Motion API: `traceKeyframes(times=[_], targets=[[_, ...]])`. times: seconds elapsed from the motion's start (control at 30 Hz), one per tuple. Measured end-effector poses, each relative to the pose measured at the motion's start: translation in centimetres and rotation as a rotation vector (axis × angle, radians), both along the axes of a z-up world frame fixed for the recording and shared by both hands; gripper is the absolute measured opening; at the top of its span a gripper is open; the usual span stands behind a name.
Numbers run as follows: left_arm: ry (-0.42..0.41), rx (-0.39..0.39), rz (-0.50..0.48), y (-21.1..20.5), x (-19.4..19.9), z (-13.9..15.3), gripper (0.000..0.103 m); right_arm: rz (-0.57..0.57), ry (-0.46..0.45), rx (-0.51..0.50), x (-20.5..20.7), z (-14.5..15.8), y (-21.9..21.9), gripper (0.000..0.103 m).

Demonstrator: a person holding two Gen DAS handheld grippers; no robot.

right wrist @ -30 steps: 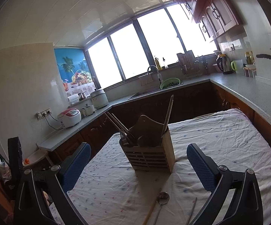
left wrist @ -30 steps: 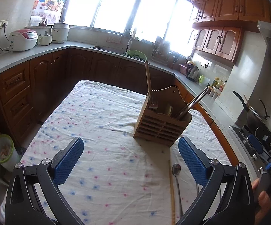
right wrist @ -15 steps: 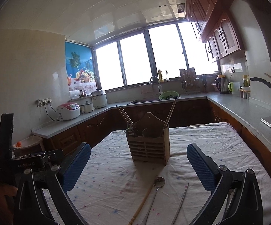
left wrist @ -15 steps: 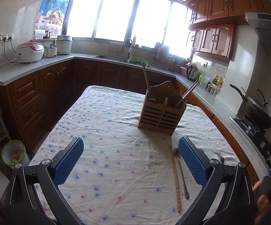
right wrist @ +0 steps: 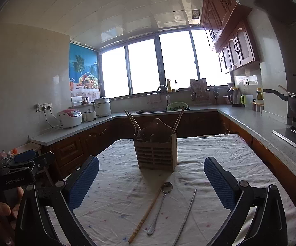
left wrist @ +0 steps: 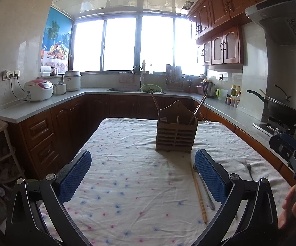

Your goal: Organize utensils

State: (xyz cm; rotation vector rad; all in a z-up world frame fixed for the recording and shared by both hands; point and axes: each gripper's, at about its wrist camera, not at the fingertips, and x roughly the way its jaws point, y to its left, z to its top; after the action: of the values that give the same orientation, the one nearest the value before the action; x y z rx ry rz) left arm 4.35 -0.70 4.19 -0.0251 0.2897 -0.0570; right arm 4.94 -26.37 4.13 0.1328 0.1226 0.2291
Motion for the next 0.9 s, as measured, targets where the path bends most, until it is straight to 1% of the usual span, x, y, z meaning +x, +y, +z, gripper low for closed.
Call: traceKeyframes(times=[0.1, 0.2, 0.33, 0.4, 0.47, 0.63, 0.9], targets=[[0.015, 0.035, 0.014, -0.4, -0.4, -1.3, 0.103, -0.035, 0.001, -0.031, -0.6, -0.9, 0.4, 0.103], [0.042, 0.025, 0.006, -0.3, -0.4, -2.9, 0.103, -0.054, 0.024, -0.033, -1.0, -2.7, 0.5, 0.103], [0.064, 0.016, 0.029, -0.1, -0.2, -4.6, 0.103, -0.079, 0.040, -0.018, -1.6, -5.1, 0.1, 0.103], [0.060, 0.020, 0.038, -0.2, -0.2, -5.2, 0.103, -0.098, 0.038, -0.015, -1.8, -5.8, -0.1, 0.103], [0.052, 0.040, 0.048, -0.4, -0.5, -5.7, 0.103, -0.107, 0.035, -0.003, -2.0, -6.4, -0.4, 0.103], [0.050, 0.083, 0.058, -1.0, -0.8, -6.4, 0.103, -0.109, 0.025, 0.009, -2.3, -7.2, -0.6, 0.103], [0.072, 0.083, 0.061, -1.1, -0.9, -6.5, 0.103, -0.110, 0.025, 0.024, -2.3, -7.4, -0.5, 0.103]])
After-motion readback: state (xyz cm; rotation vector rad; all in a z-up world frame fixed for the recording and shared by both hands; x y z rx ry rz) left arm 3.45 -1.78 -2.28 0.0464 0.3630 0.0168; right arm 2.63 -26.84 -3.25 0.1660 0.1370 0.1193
